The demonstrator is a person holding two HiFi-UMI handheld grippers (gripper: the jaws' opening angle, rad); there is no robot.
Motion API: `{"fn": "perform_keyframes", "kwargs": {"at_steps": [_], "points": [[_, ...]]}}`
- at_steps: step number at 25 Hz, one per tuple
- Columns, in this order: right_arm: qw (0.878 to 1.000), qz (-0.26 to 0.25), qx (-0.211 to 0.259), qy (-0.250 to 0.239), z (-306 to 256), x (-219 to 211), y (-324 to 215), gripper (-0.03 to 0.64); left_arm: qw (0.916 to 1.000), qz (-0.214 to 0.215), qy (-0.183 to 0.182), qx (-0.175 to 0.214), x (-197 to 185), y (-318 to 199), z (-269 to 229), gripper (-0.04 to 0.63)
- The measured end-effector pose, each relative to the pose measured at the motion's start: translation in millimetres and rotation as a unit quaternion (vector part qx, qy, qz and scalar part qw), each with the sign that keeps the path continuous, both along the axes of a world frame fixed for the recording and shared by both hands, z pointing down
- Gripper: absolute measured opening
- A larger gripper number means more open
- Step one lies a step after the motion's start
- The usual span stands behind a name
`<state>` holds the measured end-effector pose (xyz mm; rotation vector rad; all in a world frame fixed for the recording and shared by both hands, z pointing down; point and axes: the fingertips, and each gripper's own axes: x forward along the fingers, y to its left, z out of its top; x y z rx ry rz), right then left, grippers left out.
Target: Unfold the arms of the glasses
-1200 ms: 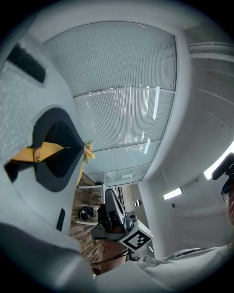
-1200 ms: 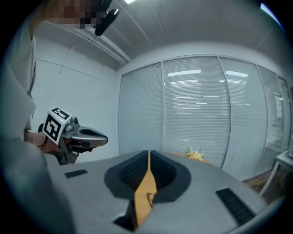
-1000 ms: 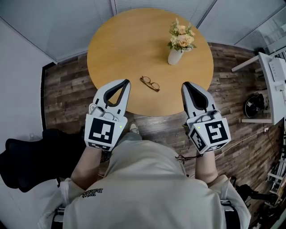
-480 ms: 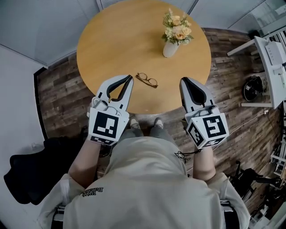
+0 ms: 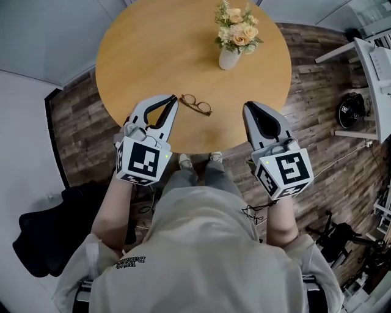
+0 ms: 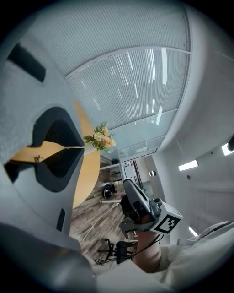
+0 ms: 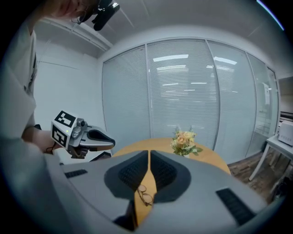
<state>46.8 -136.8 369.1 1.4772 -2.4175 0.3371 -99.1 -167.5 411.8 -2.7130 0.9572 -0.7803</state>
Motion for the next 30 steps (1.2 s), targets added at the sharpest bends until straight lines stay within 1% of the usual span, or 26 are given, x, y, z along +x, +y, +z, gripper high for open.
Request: {"fn": "perform_keyframes", "kwargs": {"at_steps": [2,3,7,10,12,15,17,19,21,23,24,28,30], "points": [[1.000,-0.006,-0.004,0.002,3,2,-3,0.037,0.9999,0.008,0.006,-0.010,5,-4,8,0.025],[1.000,-0.008,-0.005,0.004,5,4,-5,0.037,0.9998,0.011,0.003,-0.014,8,-6,13,0.025],[1.000,-0.015,-0.015,0.007,18,11,-12,0.037,0.9978,0.017,-0.042,-0.047,14,-16,47,0.025],[1.000,-0.016,-0.023,0.004,26,18,-16,0.037,0.9968,0.014,-0.045,-0.064,20,-23,65,0.025],[0.999,-0.016,-0.027,0.005,33,21,-19,0.037,0.9970,0.012,-0.047,-0.060,23,-30,74,0.025],[0.999,-0.016,-0.037,0.007,46,24,-23,0.037,0.9982,0.005,-0.051,-0.032,26,-40,82,0.025],[0.999,-0.019,-0.047,-0.004,55,23,-24,0.037,0.9976,0.008,-0.067,-0.012,28,-43,90,0.026],[0.998,-0.023,-0.060,-0.020,63,22,-24,0.037,0.9959,0.020,-0.089,-0.001,32,-42,102,0.026],[0.997,-0.026,-0.072,-0.029,74,21,-23,0.037,0.9938,0.033,-0.106,0.001,36,-39,116,0.028],[0.996,-0.027,-0.083,-0.032,85,21,-23,0.037,0.9914,0.045,-0.123,-0.001,38,-37,131,0.051],[0.995,-0.027,-0.088,-0.033,90,20,-23,0.037,0.9900,0.051,-0.132,-0.005,39,-36,139,0.076],[0.994,-0.038,-0.097,-0.035,101,12,-24,0.037,0.9827,0.077,-0.165,-0.036,44,-30,175,0.100],[0.993,-0.042,-0.102,-0.037,108,8,-25,0.037,0.9767,0.094,-0.187,-0.046,45,-28,192,0.115]]}}
